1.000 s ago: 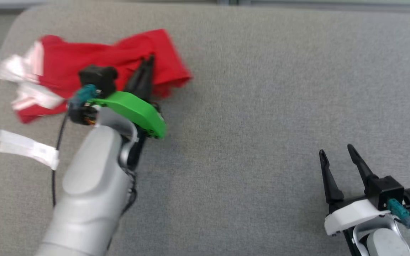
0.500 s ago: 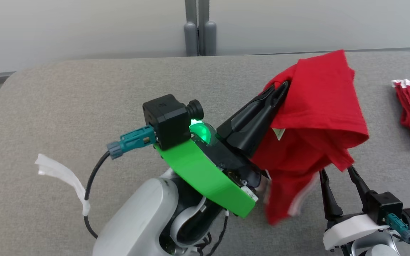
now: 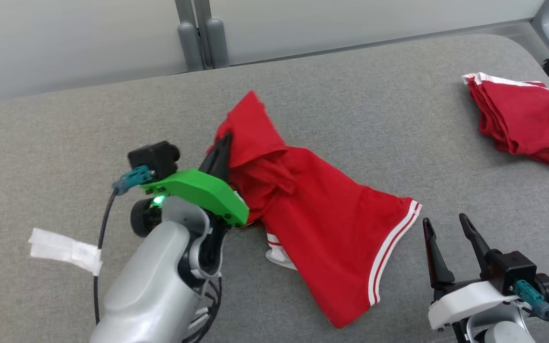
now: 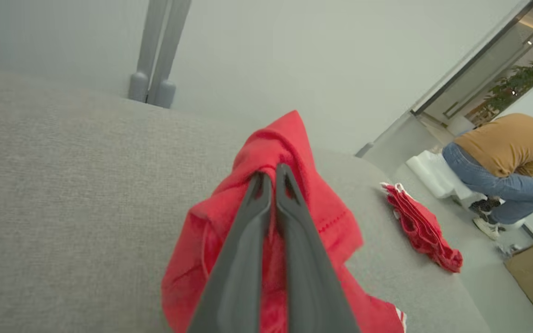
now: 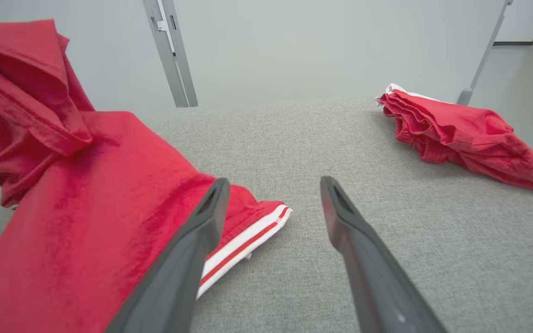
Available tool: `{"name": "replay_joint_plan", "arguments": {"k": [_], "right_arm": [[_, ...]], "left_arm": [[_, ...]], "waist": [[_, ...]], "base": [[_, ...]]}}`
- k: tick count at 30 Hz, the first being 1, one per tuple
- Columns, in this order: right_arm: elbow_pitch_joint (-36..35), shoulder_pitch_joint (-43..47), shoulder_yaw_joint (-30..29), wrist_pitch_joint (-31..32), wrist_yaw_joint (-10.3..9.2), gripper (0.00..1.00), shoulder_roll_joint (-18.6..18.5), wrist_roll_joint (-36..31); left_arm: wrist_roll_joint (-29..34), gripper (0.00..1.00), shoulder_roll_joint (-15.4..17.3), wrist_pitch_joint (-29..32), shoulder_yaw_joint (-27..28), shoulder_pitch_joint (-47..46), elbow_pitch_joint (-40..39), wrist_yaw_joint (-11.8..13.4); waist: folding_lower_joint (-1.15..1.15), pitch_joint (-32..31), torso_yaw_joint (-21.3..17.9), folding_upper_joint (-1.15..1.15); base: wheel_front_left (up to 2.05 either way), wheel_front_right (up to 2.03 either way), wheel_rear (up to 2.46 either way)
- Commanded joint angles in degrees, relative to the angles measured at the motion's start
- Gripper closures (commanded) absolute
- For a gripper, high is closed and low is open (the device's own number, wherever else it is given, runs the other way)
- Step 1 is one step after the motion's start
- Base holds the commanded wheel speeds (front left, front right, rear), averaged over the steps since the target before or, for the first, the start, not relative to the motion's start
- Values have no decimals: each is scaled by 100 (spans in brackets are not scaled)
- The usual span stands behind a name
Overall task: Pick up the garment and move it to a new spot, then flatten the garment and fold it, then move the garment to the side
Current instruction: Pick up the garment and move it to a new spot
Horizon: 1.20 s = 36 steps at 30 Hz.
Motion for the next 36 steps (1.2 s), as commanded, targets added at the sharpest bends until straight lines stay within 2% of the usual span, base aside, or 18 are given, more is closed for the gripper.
{"name": "replay_joint_plan", "arguments": {"k": [1, 5, 7, 8, 9, 10, 13, 15, 16, 19, 24, 30, 36], "right_arm": [[3, -91, 11, 1, -11, 0, -9, 31], [14, -82, -7, 1, -11, 0, -9, -11], [10, -76, -34, 1, -11, 0, -9, -35], [4, -61, -45, 1, -11, 0, -8, -39], [-2, -37, -59, 1, -11, 0, -8, -46], [-5, -17, -79, 1, -11, 0, -9, -52], [7, 6, -80, 1, -11, 0, -8, -54], [11, 33, -106, 1, -11, 0, -14, -48], [-1, 44, -122, 1, -11, 0, -10, -49], [-43, 106, -195, 1, -11, 0, -13, -66], [-116, 275, -366, 1, -11, 0, -12, -123], [-342, 456, -499, 1, -11, 0, -10, -359], [-596, 547, -572, 1, -11, 0, -10, -510]], "left_arm": [[-52, 100, 49, -194, 157, -112, 417, -7], [-154, 100, 121, -815, 640, -269, 1668, 33], [-280, 100, 81, -967, 831, -330, 2137, -71], [-305, 82, 65, -1006, 874, -364, 2301, -137], [-324, 9, 47, -1048, 919, -403, 2471, -215], [-352, 0, 31, -1071, 949, -416, 2593, -271], [-324, 0, -2, -1138, 1092, -455, 2876, -455], [-13, 0, 114, -1172, 1298, -460, 2694, -458], [274, 0, 193, -1171, 1513, -335, 2447, -393], [1077, 0, 137, -1150, 2052, 301, 1581, -298], [2260, 0, -49, -1154, 2666, 1524, -66, -514], [3250, 0, -143, -1155, 2600, 2763, -1170, -788], [3862, 0, -144, -1156, 2612, 3624, -1398, -804]], "waist": [[0, 125, -156, 0], [0, 144, -229, 0], [0, 148, -228, 0], [0, 145, -221, 0], [0, 138, -208, 0], [0, 131, -190, 0], [0, 89, -131, 0], [0, 44, -85, 0], [0, 18, -59, 0], [0, -73, 11, 0], [0, -261, 168, 0], [0, -466, 341, 0], [0, -595, 483, 0]], "base": [[0, 0, 0], [0, 0, 0], [0, 0, 0], [0, 0, 0], [0, 0, 0], [0, 0, 0], [0, 0, 0], [0, 0, 0], [0, 0, 0], [0, 0, 0], [0, 0, 0], [0, 0, 0], [0, 0, 0]]}}
